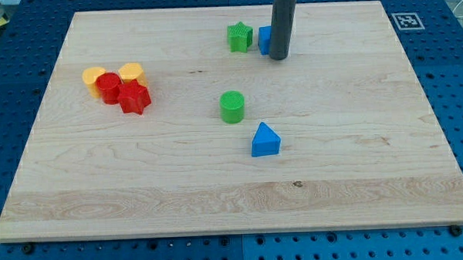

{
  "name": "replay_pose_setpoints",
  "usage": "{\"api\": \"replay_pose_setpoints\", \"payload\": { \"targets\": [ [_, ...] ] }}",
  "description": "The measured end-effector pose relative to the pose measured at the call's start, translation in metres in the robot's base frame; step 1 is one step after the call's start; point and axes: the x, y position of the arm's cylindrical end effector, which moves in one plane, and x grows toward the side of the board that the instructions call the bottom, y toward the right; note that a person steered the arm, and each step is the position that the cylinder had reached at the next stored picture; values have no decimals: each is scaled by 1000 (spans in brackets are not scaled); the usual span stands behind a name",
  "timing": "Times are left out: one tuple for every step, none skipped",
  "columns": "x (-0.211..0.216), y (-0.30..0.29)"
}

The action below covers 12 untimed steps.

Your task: Slide green circle closer to blue triangle

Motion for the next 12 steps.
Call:
{"api": "replay_pose_setpoints", "payload": {
  "targets": [
    [-10,-1],
    [-19,-1],
    [-8,-1],
    [40,6],
    [84,-24],
    [103,-76],
    [105,-103],
    [105,-104],
    [120,-117],
    [156,-134],
    [185,-148],
    [208,-165]
  ]
}}
